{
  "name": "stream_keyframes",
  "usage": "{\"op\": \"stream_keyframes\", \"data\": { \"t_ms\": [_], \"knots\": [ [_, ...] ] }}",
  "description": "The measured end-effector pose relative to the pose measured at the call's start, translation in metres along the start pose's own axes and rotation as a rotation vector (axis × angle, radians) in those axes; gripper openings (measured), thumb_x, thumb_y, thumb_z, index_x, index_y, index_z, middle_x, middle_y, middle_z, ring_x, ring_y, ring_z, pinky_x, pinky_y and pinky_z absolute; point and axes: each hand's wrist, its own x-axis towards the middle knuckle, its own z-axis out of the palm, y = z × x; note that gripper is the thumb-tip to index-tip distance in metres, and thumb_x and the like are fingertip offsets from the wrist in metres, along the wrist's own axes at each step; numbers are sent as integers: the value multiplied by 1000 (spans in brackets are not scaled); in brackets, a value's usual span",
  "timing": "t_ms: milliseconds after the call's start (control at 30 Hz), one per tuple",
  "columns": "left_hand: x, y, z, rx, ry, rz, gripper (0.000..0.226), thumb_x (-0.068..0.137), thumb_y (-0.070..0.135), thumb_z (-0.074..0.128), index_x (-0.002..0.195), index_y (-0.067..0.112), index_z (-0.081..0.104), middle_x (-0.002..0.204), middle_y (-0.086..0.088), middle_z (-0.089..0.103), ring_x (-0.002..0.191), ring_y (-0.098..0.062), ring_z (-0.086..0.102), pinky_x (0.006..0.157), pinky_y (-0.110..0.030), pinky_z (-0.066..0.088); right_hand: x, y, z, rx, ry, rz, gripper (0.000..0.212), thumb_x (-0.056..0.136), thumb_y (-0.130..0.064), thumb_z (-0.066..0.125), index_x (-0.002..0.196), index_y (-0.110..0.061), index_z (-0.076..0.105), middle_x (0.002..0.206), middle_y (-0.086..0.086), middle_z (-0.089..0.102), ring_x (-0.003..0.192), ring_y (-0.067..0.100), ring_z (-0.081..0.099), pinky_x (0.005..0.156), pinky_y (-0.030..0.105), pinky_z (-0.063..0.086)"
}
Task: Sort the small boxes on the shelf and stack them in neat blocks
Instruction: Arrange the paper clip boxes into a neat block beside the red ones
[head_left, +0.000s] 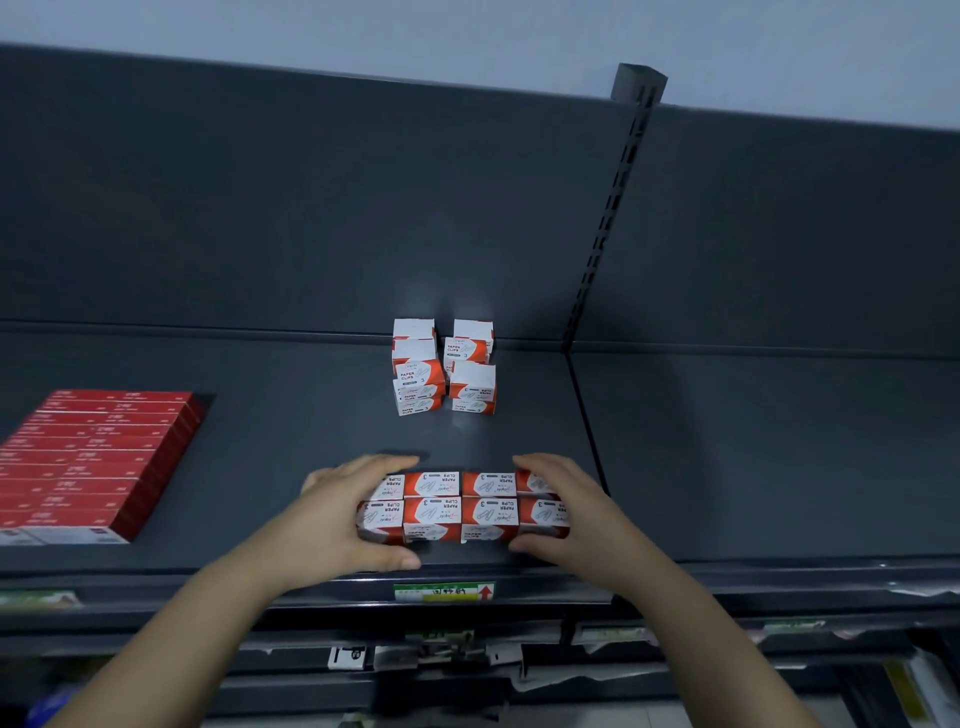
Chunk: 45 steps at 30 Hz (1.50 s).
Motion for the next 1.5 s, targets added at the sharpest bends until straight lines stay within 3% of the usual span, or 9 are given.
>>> {"op": "stream_keyframes", "data": {
  "t_ms": [233,467,633,767,900,1067,1200,1300,1500],
  "knots": [
    [10,0,14,-166,83,3,72,54,71,76,119,56,51,118,28,55,109,-1,57,98,-37,48,4,-1,5,-26,19,0,73,78,-44,77,139,-48,38,127,-37,35,123,0,36,113,39,31],
    [11,-3,18,-182,123,-9,66,53,64,77,114,48,59,110,25,59,104,-3,57,90,-35,50,3,-3,6,-11,25,14,71,78,-39,79,138,-45,42,122,-34,43,118,-3,42,110,39,34],
    [10,-5,16,-68,104,28,75,47,92,57,117,71,39,116,35,50,113,7,45,101,-31,40,1,-11,2,-60,9,32,72,80,-41,77,139,-49,37,121,-43,33,118,-10,29,117,39,24],
    [4,-5,9,-68,130,66,88,54,86,64,133,67,30,139,39,31,135,8,27,113,-32,19,-6,-15,-12,8,-45,60,74,78,-51,74,138,-58,31,126,-51,12,129,-16,7,116,29,12],
    [14,-11,-17,-338,206,77,67,68,76,64,128,50,50,130,23,50,129,-2,43,108,-16,30,4,-25,-31,151,29,13,57,84,-62,61,137,-51,42,143,-39,31,138,-16,15,115,23,17],
    [52,-21,-45,-151,258,75,35,83,25,75,114,38,61,112,10,58,107,-2,53,91,-5,35,47,-50,-41,73,126,50,46,92,-41,62,136,-36,50,138,-23,45,127,-7,39,110,24,33],
    [89,-19,-53,17,259,76,45,83,26,74,125,24,58,124,6,53,111,-5,51,105,-24,39,96,-62,-29,-119,133,59,56,92,-29,65,143,-26,43,145,-7,41,132,10,39,103,19,30],
    [109,-17,-52,85,232,39,47,81,39,74,123,25,58,121,6,51,114,-11,51,100,-34,43,122,-59,-17,-218,157,107,62,88,-24,67,144,-25,40,146,0,37,131,23,40,108,36,39],
    [120,-23,-39,38,255,2,49,80,25,78,124,18,57,119,7,39,111,-12,49,100,-28,43,137,-52,1,-354,190,156,62,88,-18,66,140,-26,34,137,6,42,121,28,45,99,46,45]
  ]
}}
